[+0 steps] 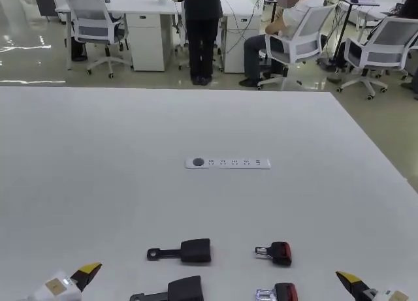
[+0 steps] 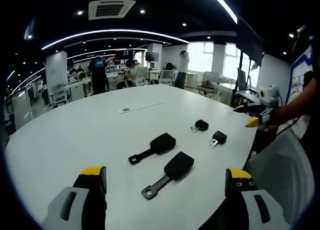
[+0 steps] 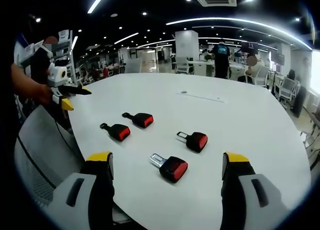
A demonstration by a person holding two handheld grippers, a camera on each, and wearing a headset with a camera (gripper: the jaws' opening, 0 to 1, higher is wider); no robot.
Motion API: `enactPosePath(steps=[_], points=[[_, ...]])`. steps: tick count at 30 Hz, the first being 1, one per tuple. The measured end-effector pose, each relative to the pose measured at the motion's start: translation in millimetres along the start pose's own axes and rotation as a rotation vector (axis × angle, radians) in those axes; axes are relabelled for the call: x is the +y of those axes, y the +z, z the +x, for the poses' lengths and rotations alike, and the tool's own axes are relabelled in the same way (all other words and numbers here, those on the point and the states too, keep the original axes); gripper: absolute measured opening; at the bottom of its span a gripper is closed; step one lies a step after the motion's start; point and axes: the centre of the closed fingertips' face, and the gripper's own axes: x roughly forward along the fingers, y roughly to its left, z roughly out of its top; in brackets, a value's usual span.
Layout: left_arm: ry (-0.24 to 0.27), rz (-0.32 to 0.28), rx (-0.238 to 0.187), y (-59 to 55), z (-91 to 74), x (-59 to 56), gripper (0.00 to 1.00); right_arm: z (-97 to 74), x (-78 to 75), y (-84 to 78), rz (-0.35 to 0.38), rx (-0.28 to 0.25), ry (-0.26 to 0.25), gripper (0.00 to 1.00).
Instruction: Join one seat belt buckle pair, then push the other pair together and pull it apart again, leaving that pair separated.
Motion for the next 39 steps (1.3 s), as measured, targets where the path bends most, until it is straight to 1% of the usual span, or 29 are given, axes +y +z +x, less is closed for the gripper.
enactPosePath(steps=[10, 21, 25, 35, 39], points=[[-0.001, -0.001, -0.002, 1.6, -0.2, -3.1, 1.0, 0.5, -1.8, -1.8, -0.006, 0.005, -0.002, 0.9], [-0.001, 0.002, -0.003, 0.9, 0.2, -0.7, 1.0, 0.3, -2.2, -2.3, -0.007, 0.007, -0.002, 0.89], [-0.001, 0.002, -0.005, 2.3, -0.8, -2.9, 1.0, 0.3, -3.0, -2.2, -0.009, 0.004, -0.004, 0.9], [-0.004, 0.002, 0.001, -0.4, -1.0, -3.5, 1.0, -0.7, -0.9, -2.5, -0.009, 0.009, -0.005, 0.9], [-0.007, 0.003, 0.003, 0.4, -1.6, -6.3, 1.0, -1.2, -1.4, -4.4, -0.008, 0.013, -0.007, 0.9]])
